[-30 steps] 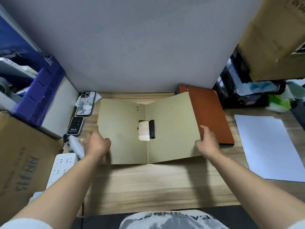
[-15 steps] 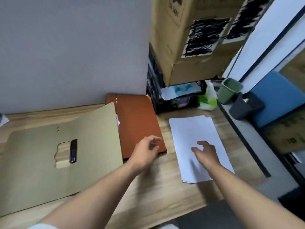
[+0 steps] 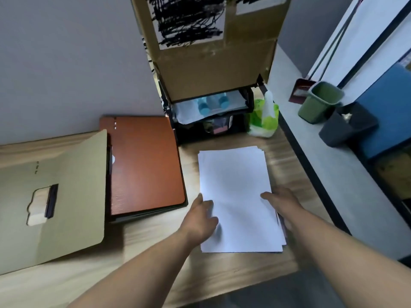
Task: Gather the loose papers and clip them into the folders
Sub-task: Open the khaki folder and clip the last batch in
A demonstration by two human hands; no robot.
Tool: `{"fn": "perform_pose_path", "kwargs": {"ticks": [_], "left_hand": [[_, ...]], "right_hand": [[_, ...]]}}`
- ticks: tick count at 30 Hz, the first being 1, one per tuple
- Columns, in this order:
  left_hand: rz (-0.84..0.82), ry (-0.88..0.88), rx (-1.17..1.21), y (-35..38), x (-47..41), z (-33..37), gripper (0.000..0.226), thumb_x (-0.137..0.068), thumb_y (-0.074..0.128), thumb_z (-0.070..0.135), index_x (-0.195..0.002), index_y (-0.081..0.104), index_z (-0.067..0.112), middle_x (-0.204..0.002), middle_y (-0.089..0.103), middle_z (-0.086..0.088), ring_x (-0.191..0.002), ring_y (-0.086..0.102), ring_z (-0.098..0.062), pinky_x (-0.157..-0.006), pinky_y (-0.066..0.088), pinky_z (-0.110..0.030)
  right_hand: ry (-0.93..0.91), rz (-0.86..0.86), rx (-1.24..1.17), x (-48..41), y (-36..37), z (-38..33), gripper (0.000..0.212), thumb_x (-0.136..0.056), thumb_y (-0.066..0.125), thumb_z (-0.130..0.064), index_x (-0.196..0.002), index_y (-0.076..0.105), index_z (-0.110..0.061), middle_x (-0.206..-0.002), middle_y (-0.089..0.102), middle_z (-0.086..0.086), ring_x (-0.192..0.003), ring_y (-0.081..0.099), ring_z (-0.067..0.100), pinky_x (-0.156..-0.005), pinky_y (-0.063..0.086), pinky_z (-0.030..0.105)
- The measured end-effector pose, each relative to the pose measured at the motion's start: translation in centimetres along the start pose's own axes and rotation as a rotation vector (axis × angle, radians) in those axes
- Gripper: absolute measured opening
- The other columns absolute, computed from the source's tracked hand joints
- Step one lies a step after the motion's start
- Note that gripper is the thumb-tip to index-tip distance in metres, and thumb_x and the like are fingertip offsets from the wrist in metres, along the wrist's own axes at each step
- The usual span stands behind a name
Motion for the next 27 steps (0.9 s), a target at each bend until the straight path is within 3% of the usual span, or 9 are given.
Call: {"fn": "perform_pose_path", "kwargs": {"ticks": [3,6,9,12,14,16,20,23,27], "left_hand": [[0.046,-0.027,0.044,0.0,-0.1,0.0,0.025,-0.097,0.053,0.01,-0.121,0.061,0.013,-0.134,0.032,0.019,-0.116,0.036,-0.004,-0.089,0.033,-0.02],[0.053,-0.065,0.132,0.0,0.1,0.6,0.023,-0.1,0.053,0.009,-0.106,0.058,0.03,-0.112,0.032,0.028,-0.112,0.035,-0.009,-0.074,0.039,-0.015],[0.075,-0.075,0.186,0.2,0.0,0.4,0.04,-0.1,0.055,0.01,-0.138,0.054,0.022,-0.141,0.039,0.017,-0.124,0.043,-0.014,-0.09,0.036,-0.018],[0.086,-0.095,0.26,0.2,0.2,0.2,0.053,-0.099,0.057,0.013,-0.15,0.045,0.021,-0.159,0.036,0.009,-0.128,0.045,-0.013,-0.095,0.036,-0.023],[0.075,-0.099,0.288,0.3,0.3,0.3,0.055,-0.099,0.057,0.015,-0.151,0.043,0.024,-0.159,0.038,0.007,-0.121,0.044,-0.011,-0.093,0.037,-0.024],[0.064,-0.103,0.302,0.4,0.3,0.4,0.055,-0.099,0.058,0.016,-0.151,0.042,0.025,-0.157,0.04,0.005,-0.118,0.045,-0.012,-0.093,0.038,-0.025],[0.066,-0.115,0.334,0.5,0.1,0.4,0.058,-0.097,0.059,0.018,-0.152,0.041,0.027,-0.151,0.043,0.004,-0.109,0.053,-0.011,-0.091,0.039,-0.026],[0.066,-0.126,0.37,0.6,-0.1,0.1,0.059,-0.097,0.06,0.017,-0.152,0.041,0.026,-0.145,0.044,0.005,-0.093,0.053,0.001,-0.089,0.039,-0.025],[0.086,-0.121,0.475,0.5,-0.3,-0.3,0.06,-0.097,0.062,0.013,-0.152,0.039,0.023,-0.139,0.045,0.01,-0.101,0.055,-0.003,-0.094,0.039,-0.027]], "right_hand": [[0.026,-0.006,0.005,-1.2,0.3,0.9,0.033,-0.059,0.075,-0.038,-0.085,0.076,-0.017,-0.095,0.077,0.003,-0.089,0.073,0.027,-0.087,0.061,0.044],[-0.061,-0.028,-0.053,-0.8,0.8,0.1,0.018,-0.072,0.072,-0.018,-0.091,0.072,-0.018,-0.096,0.076,0.004,-0.088,0.074,0.027,-0.085,0.061,0.046],[-0.097,-0.107,-0.121,-0.2,1.3,-0.5,0.024,-0.085,0.063,0.004,-0.101,0.065,-0.015,-0.1,0.073,0.005,-0.084,0.07,0.022,-0.074,0.059,0.032],[-0.124,-0.044,0.001,0.0,1.7,-0.5,0.02,-0.083,0.06,-0.008,-0.098,0.065,-0.019,-0.101,0.071,0.002,-0.084,0.065,0.018,-0.067,0.052,0.025],[-0.134,0.05,0.253,-0.1,1.7,-0.3,0.035,-0.068,0.058,-0.032,-0.101,0.064,-0.024,-0.109,0.066,0.003,-0.098,0.063,0.025,-0.079,0.056,0.032],[-0.115,0.092,0.303,-0.3,2.0,-0.5,0.05,-0.06,0.055,-0.04,-0.108,0.061,-0.027,-0.116,0.06,0.005,-0.107,0.058,0.03,-0.087,0.057,0.039],[-0.076,0.067,0.187,0.7,2.3,-1.8,0.069,-0.079,0.065,-0.026,-0.141,0.037,-0.027,-0.133,0.04,0.009,-0.113,0.052,0.031,-0.079,0.053,0.036],[-0.068,0.026,0.013,0.3,2.4,-1.9,0.077,-0.085,0.063,-0.013,-0.15,0.023,-0.024,-0.126,0.045,0.004,-0.097,0.055,0.025,-0.063,0.047,0.029],[-0.101,-0.012,-0.18,0.5,1.6,-1.7,0.041,-0.087,0.049,0.003,-0.125,0.059,-0.01,-0.102,0.068,-0.001,-0.08,0.062,0.019,-0.06,0.048,0.024]]}}
Point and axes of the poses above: each hand's wrist, its own x-axis away from the middle knuckle, its own y-axis out of the palm, z = x × y, the point moved 2 cm from there along -x, towards the middle knuckle
